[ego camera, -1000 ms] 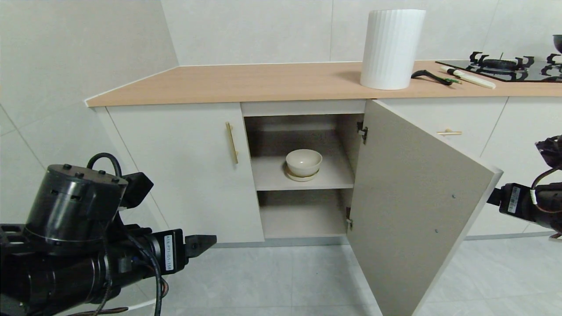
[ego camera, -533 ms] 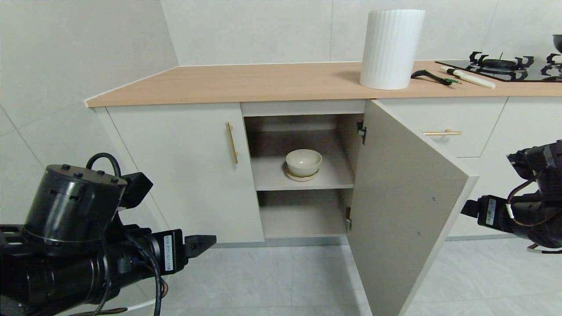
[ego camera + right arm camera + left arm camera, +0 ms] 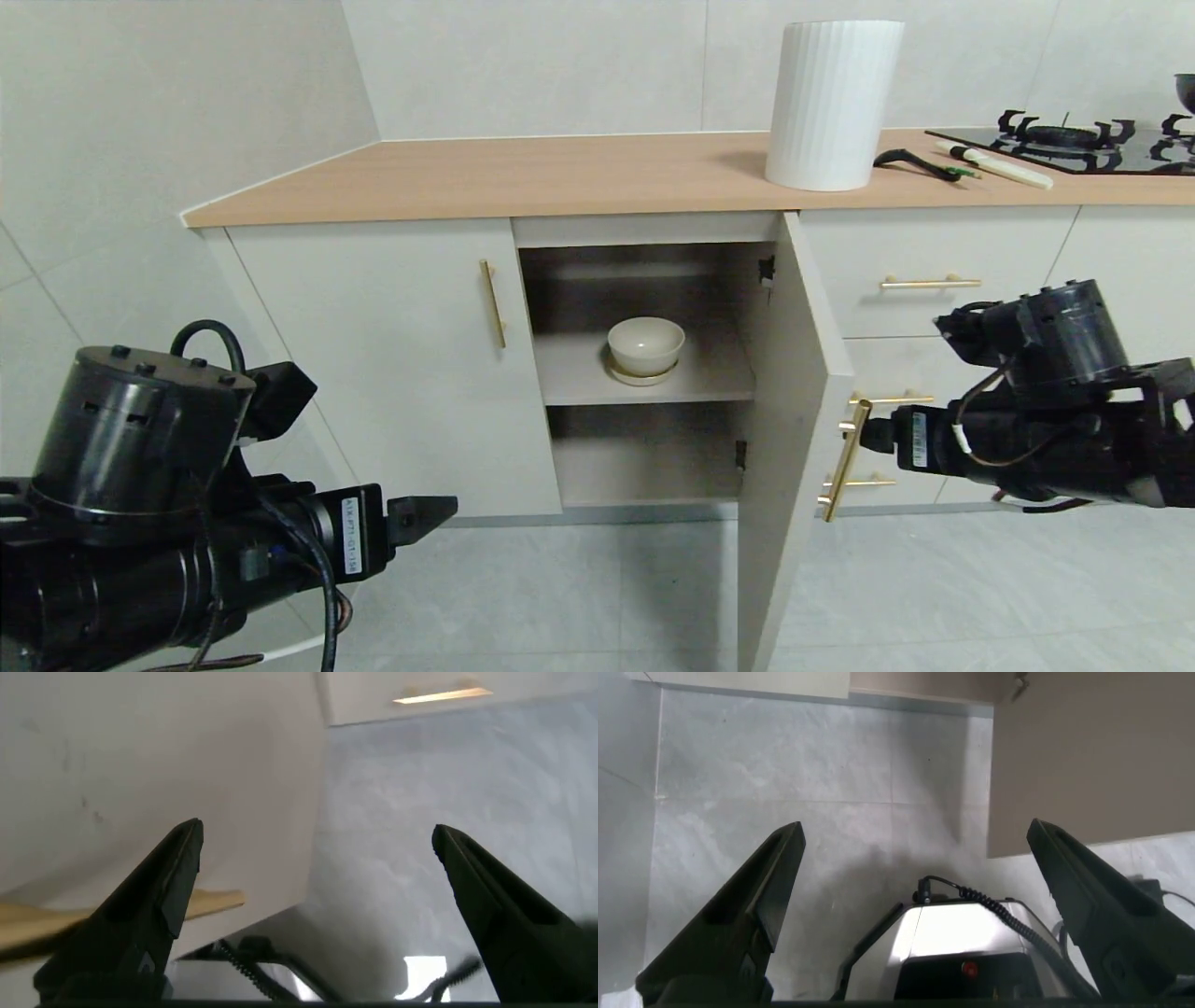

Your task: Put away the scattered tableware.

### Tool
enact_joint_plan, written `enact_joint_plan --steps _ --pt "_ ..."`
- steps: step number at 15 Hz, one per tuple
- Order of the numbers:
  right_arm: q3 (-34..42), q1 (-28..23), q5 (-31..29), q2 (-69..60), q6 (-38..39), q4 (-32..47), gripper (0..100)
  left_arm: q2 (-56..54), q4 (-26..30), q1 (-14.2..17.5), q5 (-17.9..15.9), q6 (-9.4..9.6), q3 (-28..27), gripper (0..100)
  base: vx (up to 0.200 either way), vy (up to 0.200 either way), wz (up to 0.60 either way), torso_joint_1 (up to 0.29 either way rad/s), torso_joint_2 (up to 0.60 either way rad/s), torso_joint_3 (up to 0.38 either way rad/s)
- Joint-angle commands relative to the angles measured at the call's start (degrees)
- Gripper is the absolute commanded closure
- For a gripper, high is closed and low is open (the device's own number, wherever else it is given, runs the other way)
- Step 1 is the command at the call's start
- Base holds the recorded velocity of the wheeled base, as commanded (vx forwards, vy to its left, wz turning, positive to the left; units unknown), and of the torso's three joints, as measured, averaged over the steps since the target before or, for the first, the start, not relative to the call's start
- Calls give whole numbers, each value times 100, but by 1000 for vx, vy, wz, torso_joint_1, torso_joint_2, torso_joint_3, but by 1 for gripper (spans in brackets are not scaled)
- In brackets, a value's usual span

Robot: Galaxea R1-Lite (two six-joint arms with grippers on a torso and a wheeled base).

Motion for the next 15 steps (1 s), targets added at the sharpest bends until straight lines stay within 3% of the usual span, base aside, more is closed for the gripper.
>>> enact_joint_plan --steps 1,5,15 --pt "-697 425 234 933 -201 0 0 9 -1 -6 6 6 8 0 0 0 0 0 0 0" --pt "-1708 531 445 1786 -685 62 0 45 -1 -6 6 23 8 0 0 0 0 0 0 0" --pt "-2314 601 471 2366 -518 18 0 71 -18 -6 138 32 -10 0 0 0 0 0 0 0"
